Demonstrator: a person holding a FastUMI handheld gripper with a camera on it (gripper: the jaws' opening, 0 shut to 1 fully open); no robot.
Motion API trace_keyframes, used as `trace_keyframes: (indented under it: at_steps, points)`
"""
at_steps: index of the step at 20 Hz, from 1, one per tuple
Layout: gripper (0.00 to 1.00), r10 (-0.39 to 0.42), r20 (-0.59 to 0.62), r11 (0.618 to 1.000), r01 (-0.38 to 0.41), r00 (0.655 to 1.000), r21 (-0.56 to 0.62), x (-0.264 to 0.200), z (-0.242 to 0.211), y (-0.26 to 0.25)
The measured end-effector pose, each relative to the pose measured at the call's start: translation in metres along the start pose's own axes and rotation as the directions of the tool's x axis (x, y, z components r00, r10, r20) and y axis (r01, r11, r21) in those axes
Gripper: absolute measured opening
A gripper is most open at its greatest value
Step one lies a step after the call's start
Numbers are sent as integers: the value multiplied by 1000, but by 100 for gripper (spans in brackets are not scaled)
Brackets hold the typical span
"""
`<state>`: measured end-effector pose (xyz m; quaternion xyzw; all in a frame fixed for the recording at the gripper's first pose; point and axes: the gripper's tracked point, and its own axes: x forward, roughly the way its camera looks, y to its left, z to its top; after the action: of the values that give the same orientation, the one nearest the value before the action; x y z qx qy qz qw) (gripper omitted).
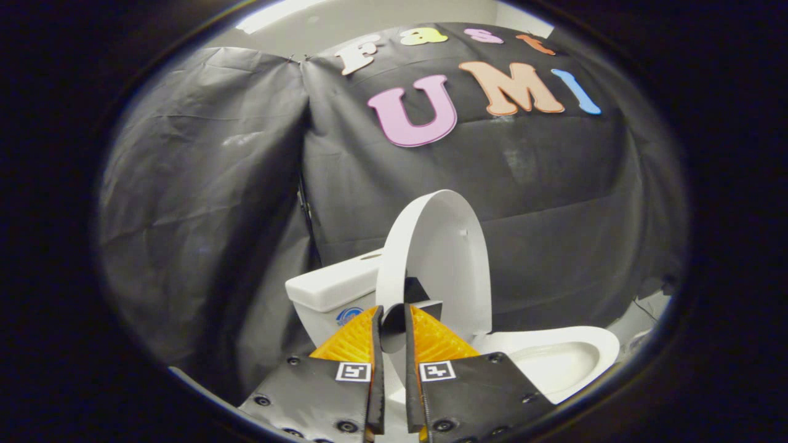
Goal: Open the toilet lid.
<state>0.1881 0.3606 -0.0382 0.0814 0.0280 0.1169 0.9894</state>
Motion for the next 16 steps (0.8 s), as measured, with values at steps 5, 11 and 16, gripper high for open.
trace_keyframes:
  at_steps: [5,11,16]
  points:
    - [15,84,-39,995,-86,996,-46,22,-11,30]
    - [15,108,-51,991,-112,993,-79,28,-12,40]
    - [21,82,-41,991,-86,996,-102,21,-8,32]
